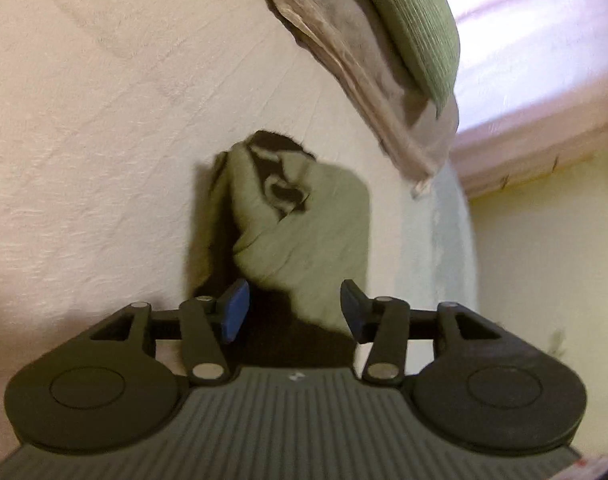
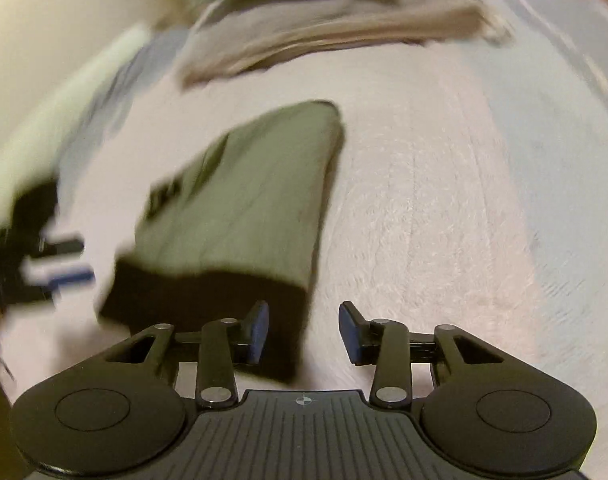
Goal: Fold large clothes
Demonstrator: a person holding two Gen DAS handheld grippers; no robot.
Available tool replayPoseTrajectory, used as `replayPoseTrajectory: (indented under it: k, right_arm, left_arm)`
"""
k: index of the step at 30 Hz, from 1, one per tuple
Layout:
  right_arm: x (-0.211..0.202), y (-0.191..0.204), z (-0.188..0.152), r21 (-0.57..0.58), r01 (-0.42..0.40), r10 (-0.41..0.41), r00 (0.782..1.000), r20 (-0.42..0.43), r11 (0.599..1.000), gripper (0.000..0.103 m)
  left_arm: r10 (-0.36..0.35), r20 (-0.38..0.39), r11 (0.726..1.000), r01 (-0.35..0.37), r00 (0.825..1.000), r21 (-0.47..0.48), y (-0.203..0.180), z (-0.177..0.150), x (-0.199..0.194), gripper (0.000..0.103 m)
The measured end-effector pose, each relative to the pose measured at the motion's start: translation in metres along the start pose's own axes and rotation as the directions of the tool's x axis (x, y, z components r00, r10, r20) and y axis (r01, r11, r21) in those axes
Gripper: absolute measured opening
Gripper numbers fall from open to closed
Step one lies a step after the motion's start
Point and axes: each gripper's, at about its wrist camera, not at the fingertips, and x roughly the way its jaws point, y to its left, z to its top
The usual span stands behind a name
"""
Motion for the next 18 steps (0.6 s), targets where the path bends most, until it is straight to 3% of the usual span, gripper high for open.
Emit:
replayPoseTrajectory:
  k: [2, 5, 7, 8, 11, 13, 16, 18]
  right_arm:
    - [0.012, -0.007, 0.004, 0.110, -0.065, 0.064, 0.998, 0.013, 0.992, 0.036]
    - [0.031, -0.014, 0.011, 0.191, -0.072, 0.073, 0.997, 0.002, 0.979, 0.036]
    - [0.043, -0.014, 0.010, 0.174, -0.054, 0.062, 0.997, -0.037, 0.983, 0.036]
    - [0.045, -0.008, 0.005, 0.144, -0.036, 0.045, 0.997, -0.064, 0.989, 0.036]
    - [0.055, 0.004, -0.003, 0.003, 0.020, -0.020, 0.992, -0.127, 1.000, 0.035]
    - [0.059, 0.003, -0.001, -0.012, 0.019, -0.021, 0.987, -0.158, 1.000, 0.035]
    - [0.054, 0.004, 0.014, -0.045, 0.034, -0.042, 0.982, -0.183, 0.998, 0.036]
    - [0.045, 0.010, 0.027, -0.101, 0.043, -0.056, 0.989, -0.140, 0.994, 0.036]
  left_arm:
    - [-0.029, -0.035, 0.995, 0.026, 0.999, -0.095, 0.008, 0.005, 0.018, 0.045]
    - [-0.064, -0.087, 0.966, 0.040, 0.994, -0.256, 0.027, 0.005, 0.043, 0.039]
    - [-0.061, -0.090, 0.959, 0.034, 0.994, -0.280, 0.035, 0.003, 0.051, 0.016]
    - [-0.049, -0.082, 0.967, 0.026, 0.995, -0.254, 0.035, 0.003, 0.052, 0.005]
    - [0.067, -0.053, 0.994, -0.071, 0.996, -0.078, 0.031, 0.002, 0.048, 0.005]
    - [0.177, -0.055, 0.983, -0.174, 0.983, 0.060, 0.025, -0.002, 0.051, 0.005]
    - [0.213, -0.065, 0.961, -0.197, 0.975, 0.195, 0.002, -0.004, 0.051, 0.006]
    - [0.199, -0.060, 0.956, -0.180, 0.978, 0.231, -0.012, 0.002, 0.044, 0.010]
